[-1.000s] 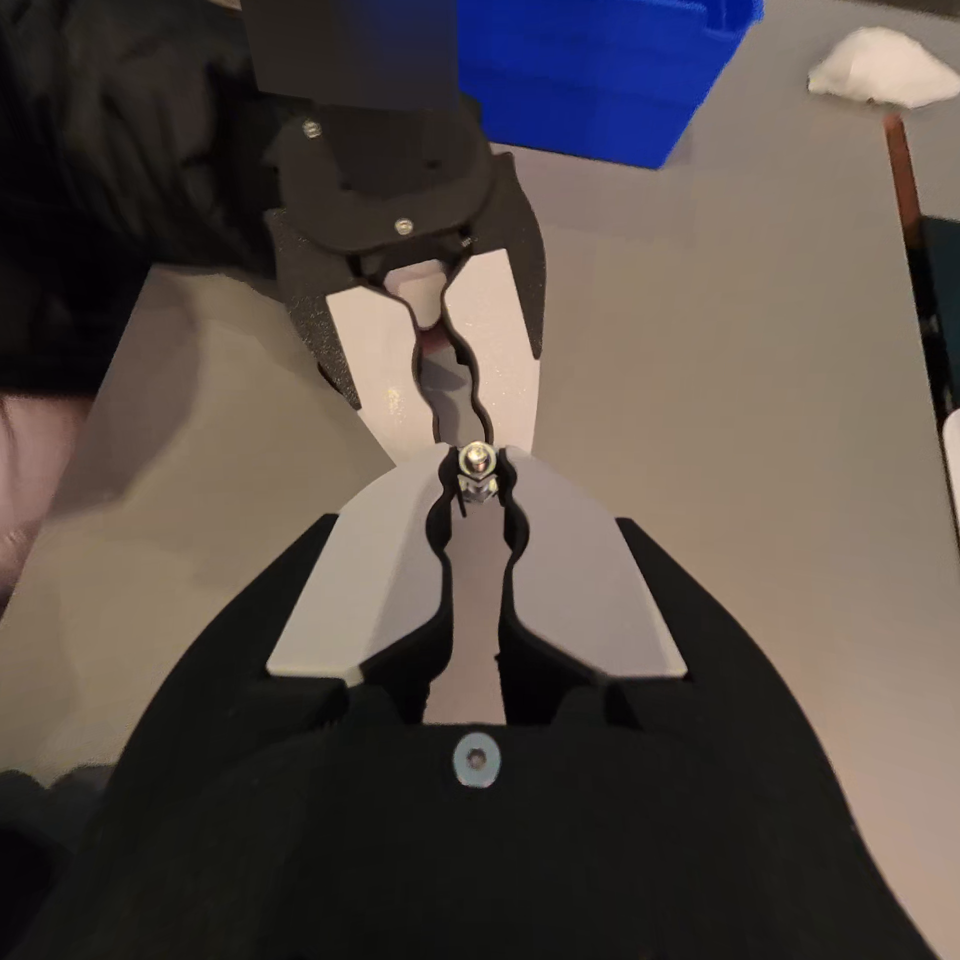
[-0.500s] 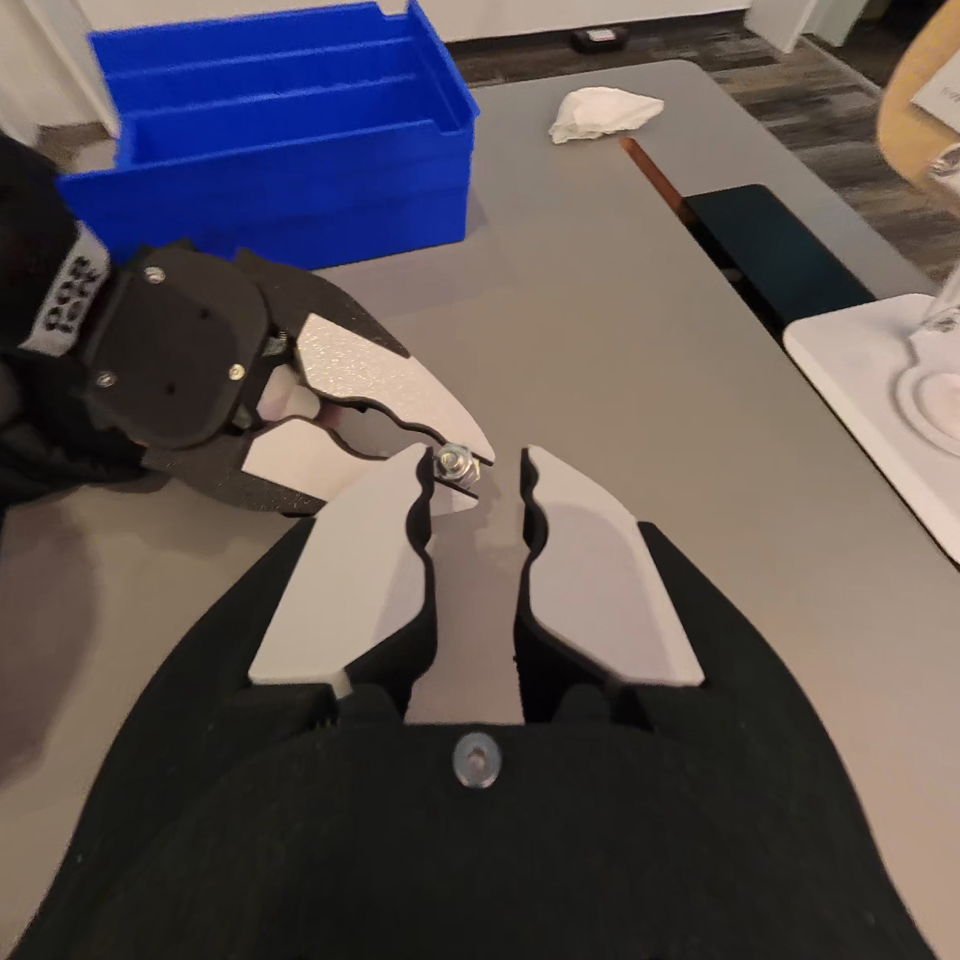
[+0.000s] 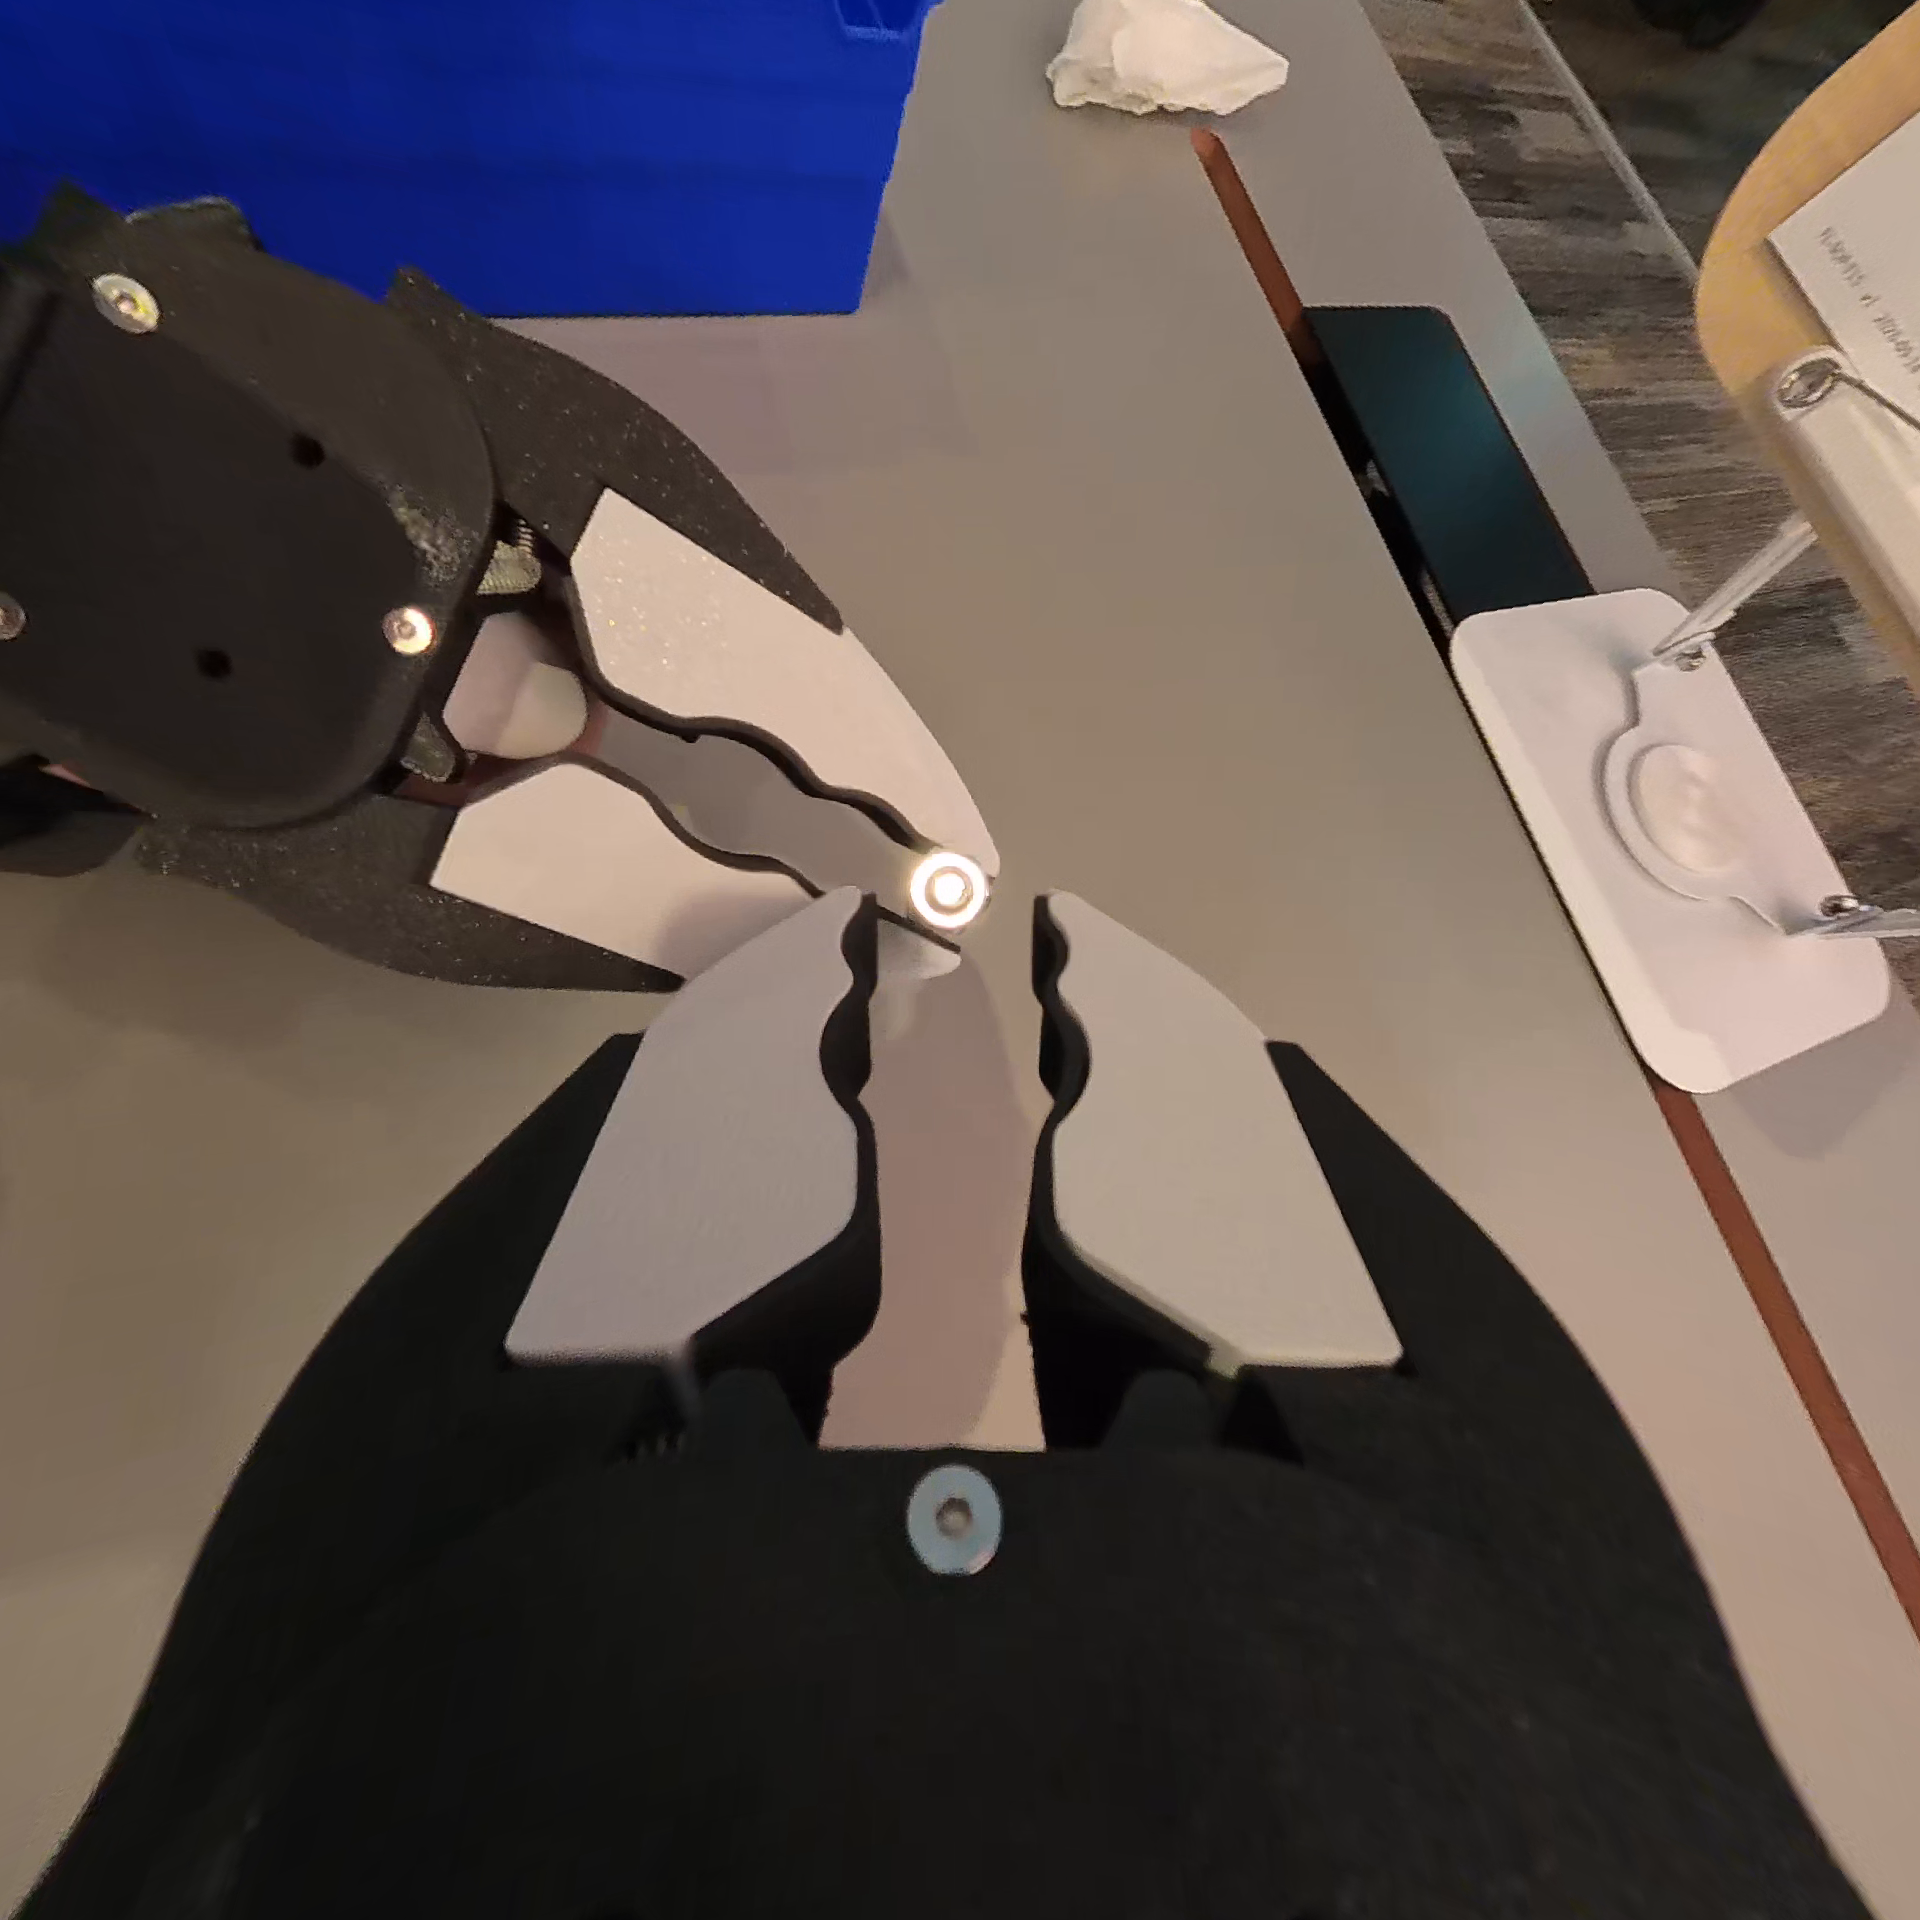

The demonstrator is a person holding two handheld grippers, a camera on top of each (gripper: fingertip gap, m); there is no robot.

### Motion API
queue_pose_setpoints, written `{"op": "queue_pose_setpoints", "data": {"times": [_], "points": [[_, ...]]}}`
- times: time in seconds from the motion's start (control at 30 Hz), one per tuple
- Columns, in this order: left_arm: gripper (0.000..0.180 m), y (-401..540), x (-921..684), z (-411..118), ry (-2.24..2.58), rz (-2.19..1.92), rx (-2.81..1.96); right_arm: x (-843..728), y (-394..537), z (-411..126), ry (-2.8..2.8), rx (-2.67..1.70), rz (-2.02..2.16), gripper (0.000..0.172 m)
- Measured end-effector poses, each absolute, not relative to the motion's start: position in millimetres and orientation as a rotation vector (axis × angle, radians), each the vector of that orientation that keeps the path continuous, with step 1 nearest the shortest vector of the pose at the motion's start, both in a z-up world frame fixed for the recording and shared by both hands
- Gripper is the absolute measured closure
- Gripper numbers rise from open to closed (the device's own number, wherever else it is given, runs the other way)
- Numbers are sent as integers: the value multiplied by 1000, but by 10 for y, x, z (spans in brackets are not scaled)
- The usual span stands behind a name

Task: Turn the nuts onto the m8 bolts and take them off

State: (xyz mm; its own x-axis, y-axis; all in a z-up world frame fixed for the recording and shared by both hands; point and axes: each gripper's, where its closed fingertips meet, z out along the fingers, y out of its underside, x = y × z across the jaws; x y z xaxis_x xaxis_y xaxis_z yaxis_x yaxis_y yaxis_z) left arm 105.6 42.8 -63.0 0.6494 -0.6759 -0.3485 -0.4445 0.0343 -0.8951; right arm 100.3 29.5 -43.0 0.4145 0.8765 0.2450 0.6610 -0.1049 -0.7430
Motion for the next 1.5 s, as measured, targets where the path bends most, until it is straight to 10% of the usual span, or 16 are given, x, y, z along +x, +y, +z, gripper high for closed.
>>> {"op": "queue_pose_setpoints", "data": {"times": [0.5, 1.5], "points": [[166, 368, 1092, -598, 974, -219, -1581, 1214, 295, -480, -1466, -1837, 147, 161], [166, 353, 1087, -543, 942, -260, -1582, 1159, 317, -358, -1263, -1923, 363, 140]]}}
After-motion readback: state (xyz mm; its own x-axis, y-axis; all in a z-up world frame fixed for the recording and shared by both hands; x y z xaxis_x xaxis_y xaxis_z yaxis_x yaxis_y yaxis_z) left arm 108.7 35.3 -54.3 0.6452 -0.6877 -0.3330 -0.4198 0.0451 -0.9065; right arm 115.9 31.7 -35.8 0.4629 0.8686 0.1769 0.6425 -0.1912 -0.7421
